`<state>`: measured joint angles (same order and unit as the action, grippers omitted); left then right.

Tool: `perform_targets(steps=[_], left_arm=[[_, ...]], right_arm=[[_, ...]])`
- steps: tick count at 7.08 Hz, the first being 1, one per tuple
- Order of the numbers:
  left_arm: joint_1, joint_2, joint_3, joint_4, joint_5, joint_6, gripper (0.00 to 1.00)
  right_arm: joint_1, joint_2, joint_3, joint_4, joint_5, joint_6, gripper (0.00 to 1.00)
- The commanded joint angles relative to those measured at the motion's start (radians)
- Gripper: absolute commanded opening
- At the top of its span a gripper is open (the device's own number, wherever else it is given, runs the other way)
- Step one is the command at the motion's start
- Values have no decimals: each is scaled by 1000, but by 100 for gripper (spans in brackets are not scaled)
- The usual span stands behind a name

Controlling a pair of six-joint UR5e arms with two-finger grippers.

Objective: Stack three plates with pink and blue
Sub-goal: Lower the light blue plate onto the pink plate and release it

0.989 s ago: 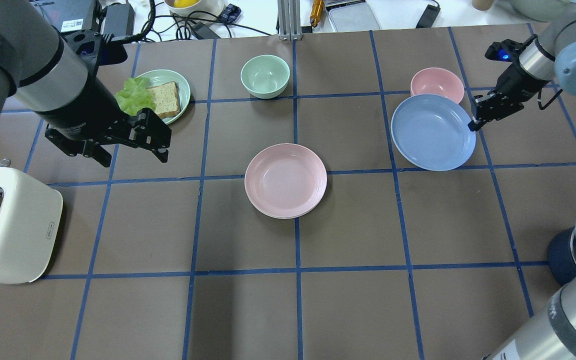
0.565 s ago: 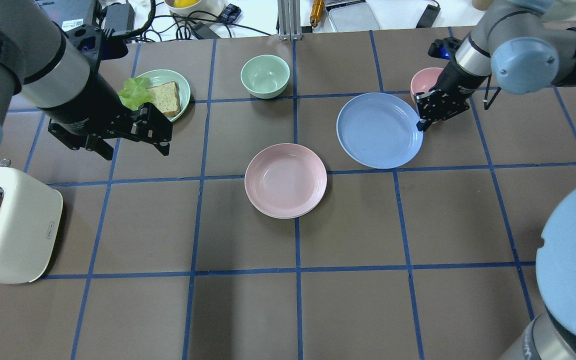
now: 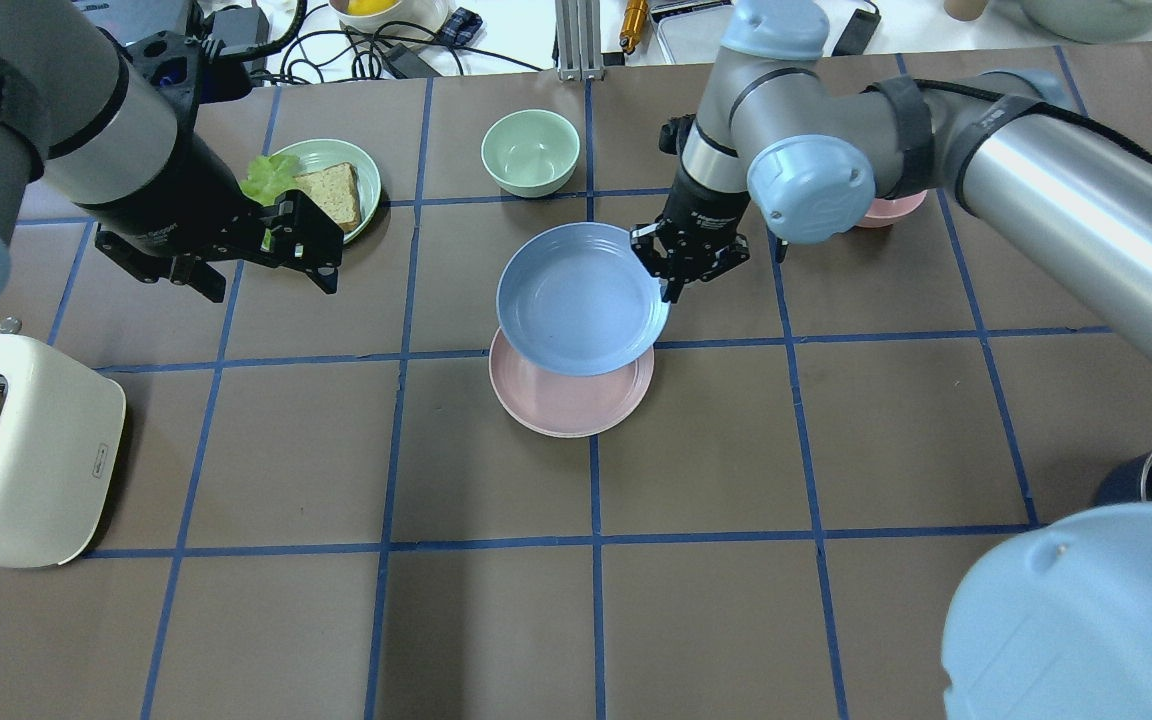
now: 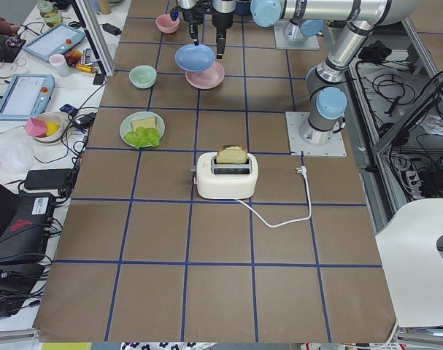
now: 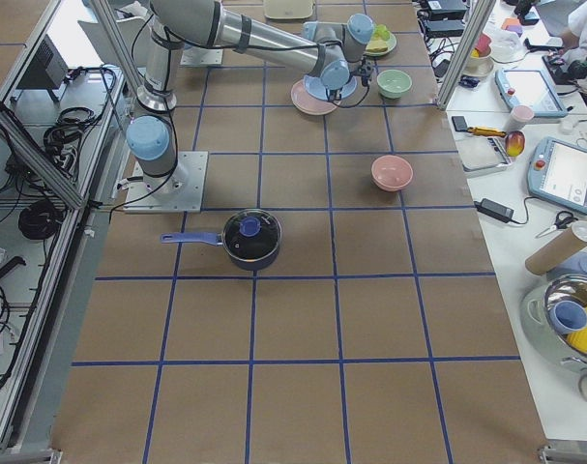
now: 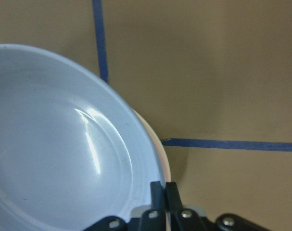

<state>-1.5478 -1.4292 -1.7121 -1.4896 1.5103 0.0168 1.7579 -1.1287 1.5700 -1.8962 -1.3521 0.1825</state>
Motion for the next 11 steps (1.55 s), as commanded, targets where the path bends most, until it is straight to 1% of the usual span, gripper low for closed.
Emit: perform_targets(steps=[1, 2, 3, 4, 5, 6, 7, 8, 9, 11], left_arm=[[0, -5, -1, 8, 5, 2, 100], [0, -8, -1, 9, 5, 2, 100], [0, -17, -3, 37, 5, 3, 100], [0, -20, -7, 37, 8, 3, 100], [0, -17, -27, 42, 19, 3, 100], [0, -17, -30, 64, 19, 0, 100], [0, -11, -30, 65, 19, 0, 100], [0, -2, -29, 66, 19, 2, 100], [0, 4, -20, 66, 19, 3, 100], [-3, 22, -21, 81, 19, 9, 100]], right_arm=[[51, 3, 33, -21, -31, 29, 0], [51, 7, 57, -32, -38, 28, 0], [51, 9, 67, -65, -39, 32, 0], [51, 15, 67, -67, -41, 28, 0], [51, 15, 68, -67, -41, 25, 3], [49, 15, 68, -66, -64, 23, 32], [49, 15, 67, -63, -129, 20, 73], [48, 14, 65, -64, -133, 20, 90], [46, 3, 58, -61, -133, 21, 100], [9, -64, 24, -46, -133, 17, 100]])
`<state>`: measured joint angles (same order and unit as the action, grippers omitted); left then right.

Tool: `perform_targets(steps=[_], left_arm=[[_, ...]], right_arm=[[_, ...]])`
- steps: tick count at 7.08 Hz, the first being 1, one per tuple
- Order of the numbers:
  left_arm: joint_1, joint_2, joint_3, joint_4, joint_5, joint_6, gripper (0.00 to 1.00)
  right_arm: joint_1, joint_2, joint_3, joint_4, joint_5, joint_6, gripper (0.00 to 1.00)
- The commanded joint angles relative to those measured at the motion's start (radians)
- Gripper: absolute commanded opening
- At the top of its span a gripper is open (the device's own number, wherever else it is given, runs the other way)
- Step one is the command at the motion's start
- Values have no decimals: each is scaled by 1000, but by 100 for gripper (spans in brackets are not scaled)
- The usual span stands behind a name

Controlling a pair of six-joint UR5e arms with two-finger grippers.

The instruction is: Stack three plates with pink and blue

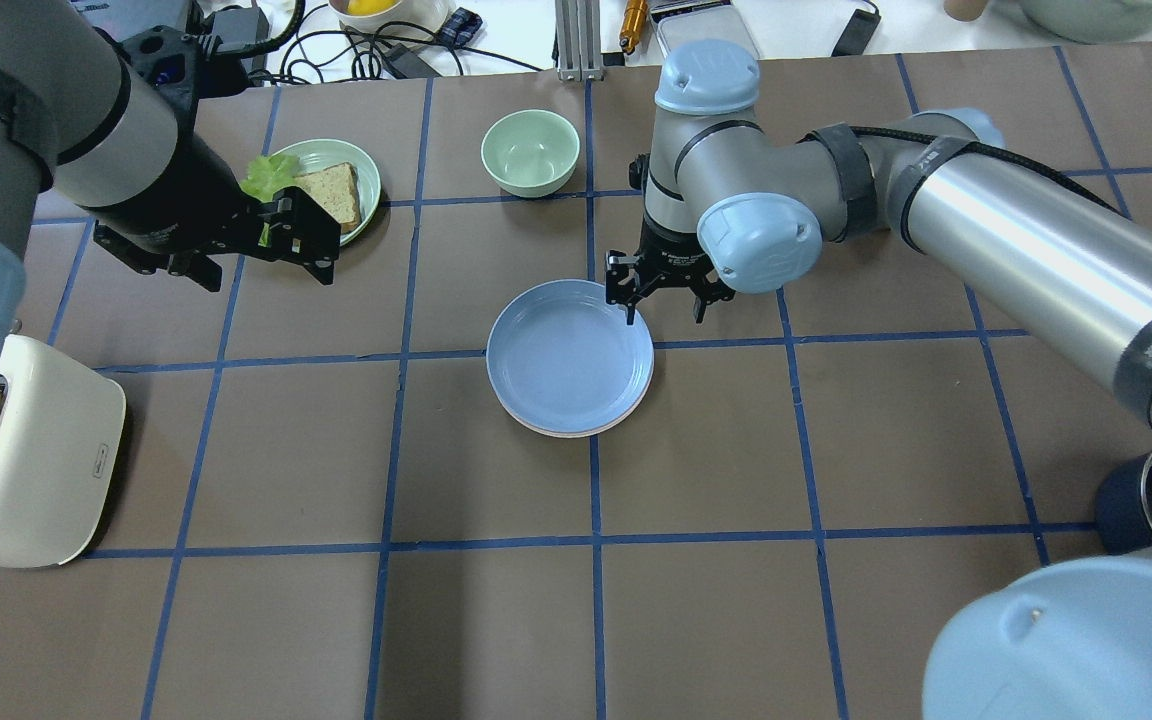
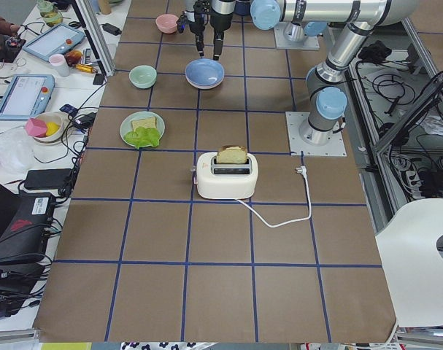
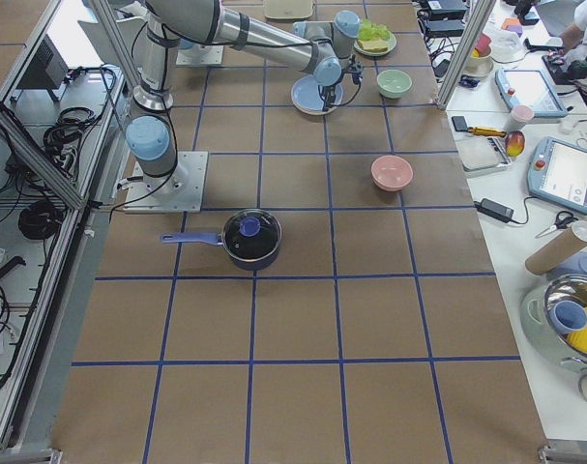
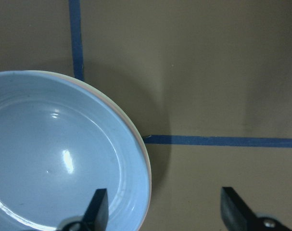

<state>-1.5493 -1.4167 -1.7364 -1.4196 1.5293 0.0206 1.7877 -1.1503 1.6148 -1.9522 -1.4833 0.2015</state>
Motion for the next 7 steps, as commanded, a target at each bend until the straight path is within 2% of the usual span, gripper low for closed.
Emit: perform_targets(steps=[1, 3, 4, 5, 6, 7], left_arm=[[-2, 16, 0, 22, 0, 4, 100], [0, 13, -6, 50, 0, 5, 100], [-2, 13, -8, 60, 0, 7, 100], [0, -7, -8, 97, -1, 10, 100], [0, -19, -31, 137, -2, 9, 100], [-2, 7, -70, 139, -2, 10, 100]], right_arm=[[-49, -96, -47, 63, 0, -4, 100], [-135, -219, -137, 277, -5, -72, 100], [-174, -276, -165, 365, -55, -111, 100], [-189, -332, -165, 403, -75, -181, 100], [-211, -386, -152, 494, -75, -197, 100], [-217, -400, -109, 455, -68, -197, 100]])
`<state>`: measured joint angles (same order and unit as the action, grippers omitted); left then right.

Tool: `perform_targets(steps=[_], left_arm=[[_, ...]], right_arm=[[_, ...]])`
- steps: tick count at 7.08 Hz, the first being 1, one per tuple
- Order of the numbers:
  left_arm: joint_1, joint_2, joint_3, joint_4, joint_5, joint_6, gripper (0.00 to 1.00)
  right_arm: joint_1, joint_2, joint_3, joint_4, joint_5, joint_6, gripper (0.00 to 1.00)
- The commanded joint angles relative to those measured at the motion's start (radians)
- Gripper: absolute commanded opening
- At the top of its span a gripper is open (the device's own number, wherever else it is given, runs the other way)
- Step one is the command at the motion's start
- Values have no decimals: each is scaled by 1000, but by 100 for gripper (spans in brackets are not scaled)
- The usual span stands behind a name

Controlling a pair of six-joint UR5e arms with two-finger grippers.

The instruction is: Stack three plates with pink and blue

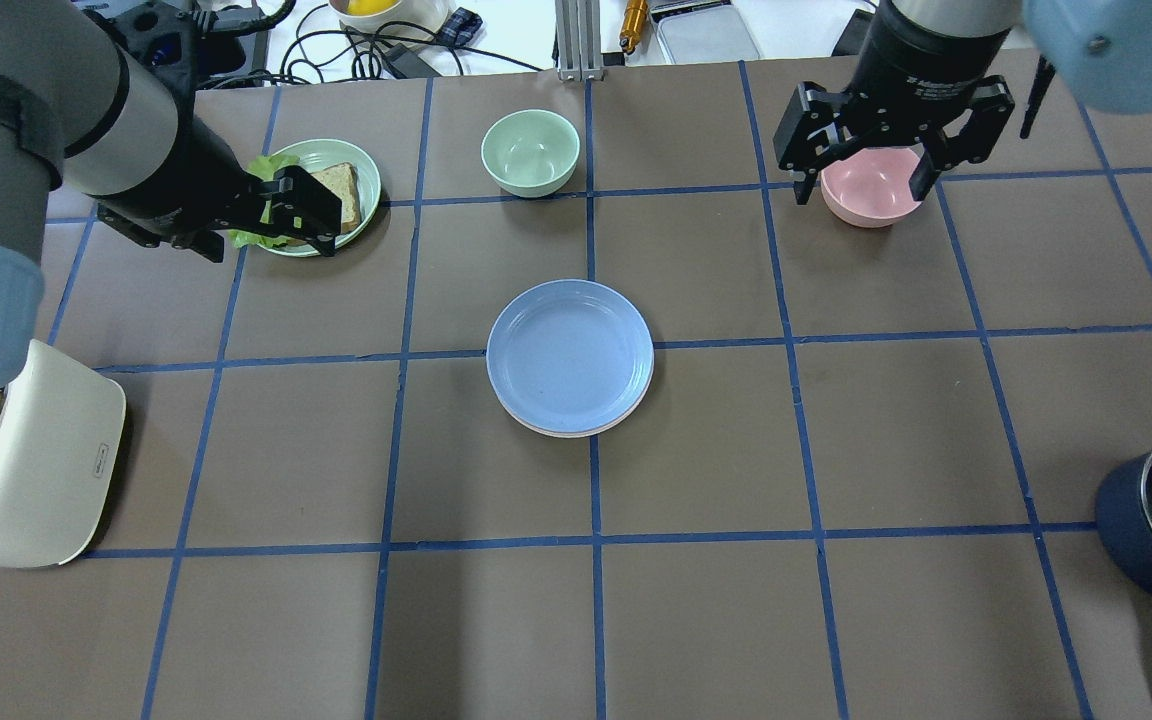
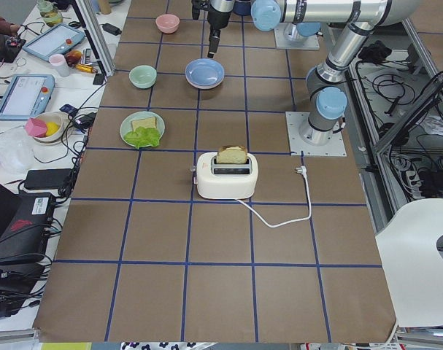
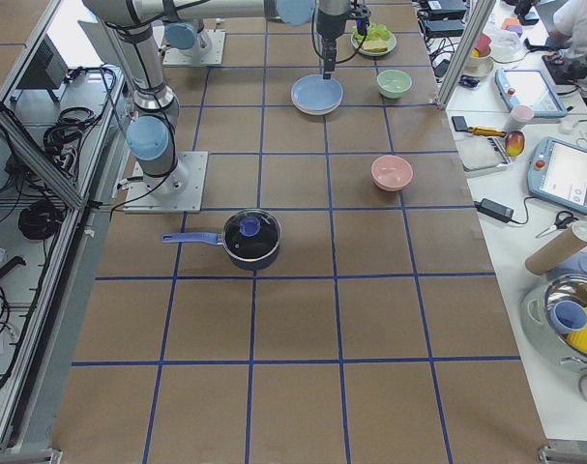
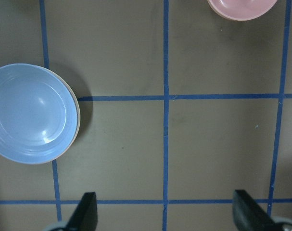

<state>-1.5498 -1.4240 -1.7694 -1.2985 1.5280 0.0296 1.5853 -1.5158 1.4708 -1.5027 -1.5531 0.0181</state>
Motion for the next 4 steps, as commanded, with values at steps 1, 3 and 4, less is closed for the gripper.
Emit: perform_targets(steps=[1, 3, 4], left_arm=[[-1, 26, -54, 36, 1, 0, 100], [-1, 25, -62, 28, 0, 0, 100], [-1, 23, -64, 18, 0, 0, 100]], right_arm=[[-10, -40, 42, -78, -5, 0, 100], [-10, -40, 33, -83, -7, 2, 100], [-10, -40, 29, -76, -8, 3, 100]])
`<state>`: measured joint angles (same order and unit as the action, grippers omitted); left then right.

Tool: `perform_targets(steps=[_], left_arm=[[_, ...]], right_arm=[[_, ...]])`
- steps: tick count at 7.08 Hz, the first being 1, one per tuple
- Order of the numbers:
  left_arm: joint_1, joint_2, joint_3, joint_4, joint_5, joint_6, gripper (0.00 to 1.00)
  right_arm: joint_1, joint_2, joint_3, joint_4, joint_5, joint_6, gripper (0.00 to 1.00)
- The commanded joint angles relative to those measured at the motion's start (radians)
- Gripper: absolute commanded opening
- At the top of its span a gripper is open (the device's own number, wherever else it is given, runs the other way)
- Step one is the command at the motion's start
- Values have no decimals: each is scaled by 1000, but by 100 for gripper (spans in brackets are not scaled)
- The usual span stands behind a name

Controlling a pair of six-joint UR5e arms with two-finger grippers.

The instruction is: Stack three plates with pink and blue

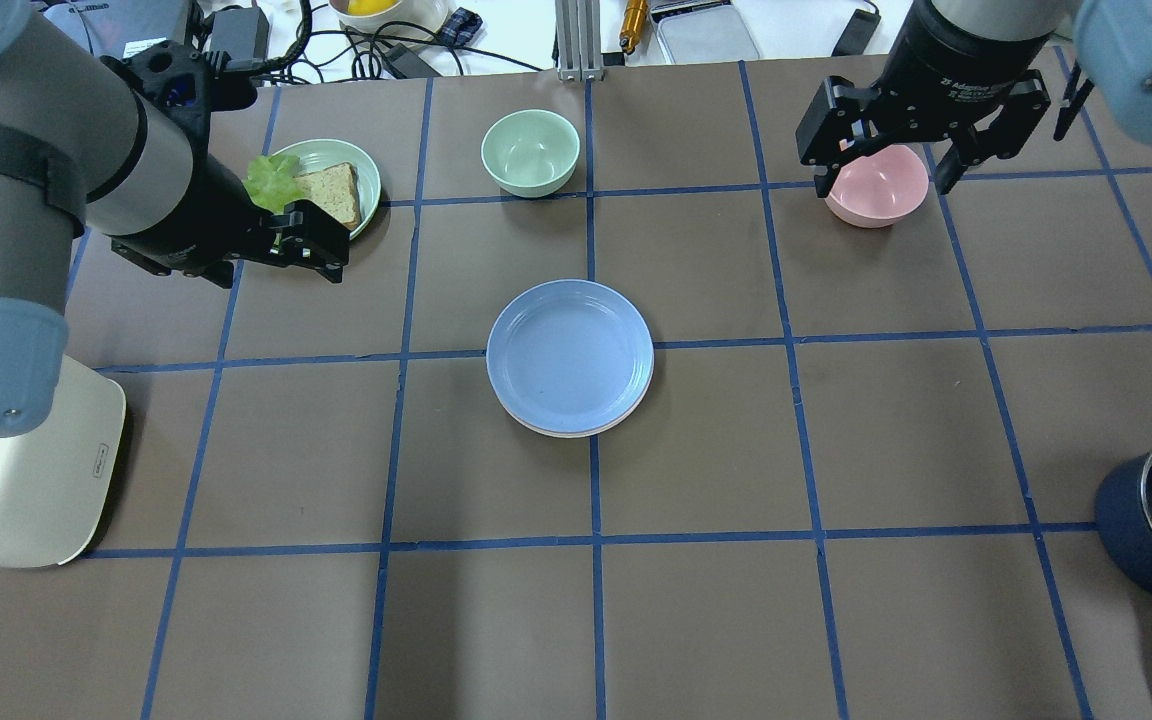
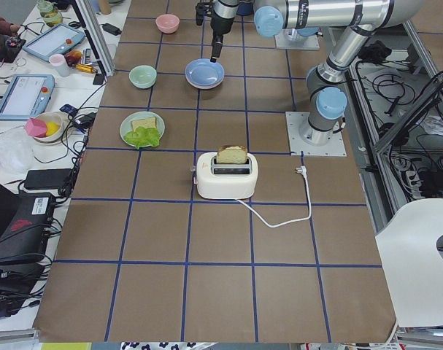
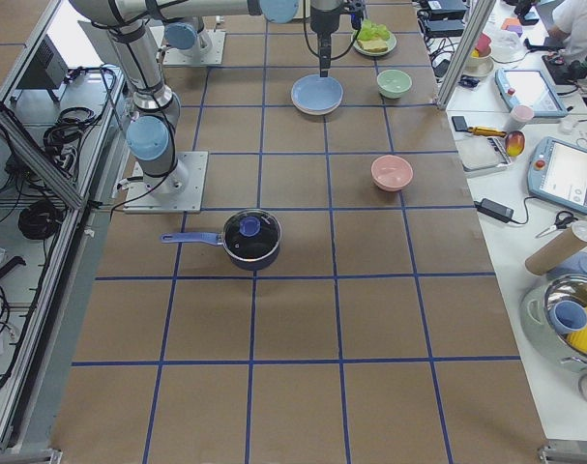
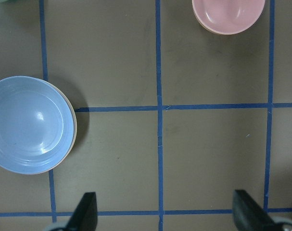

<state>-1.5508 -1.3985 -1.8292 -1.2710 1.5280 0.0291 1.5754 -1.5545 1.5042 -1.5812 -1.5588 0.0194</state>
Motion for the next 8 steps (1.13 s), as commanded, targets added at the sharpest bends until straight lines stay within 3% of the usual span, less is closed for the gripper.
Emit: perform_targets(steps=[1, 6, 7, 8], left_arm=[[0, -1, -7, -24, 0, 0, 100], [0, -4, -25, -65, 3, 0, 100], [0, -13, -21, -70, 29, 0, 100], [0, -13, -18, -70, 113, 0, 100]], right_arm=[[0, -3, -2, 3, -3, 2, 100], [0, -1, -2, 6, -6, 2, 100], [0, -1, 1, 7, -6, 2, 100], [0, -1, 1, 7, -6, 2, 100]])
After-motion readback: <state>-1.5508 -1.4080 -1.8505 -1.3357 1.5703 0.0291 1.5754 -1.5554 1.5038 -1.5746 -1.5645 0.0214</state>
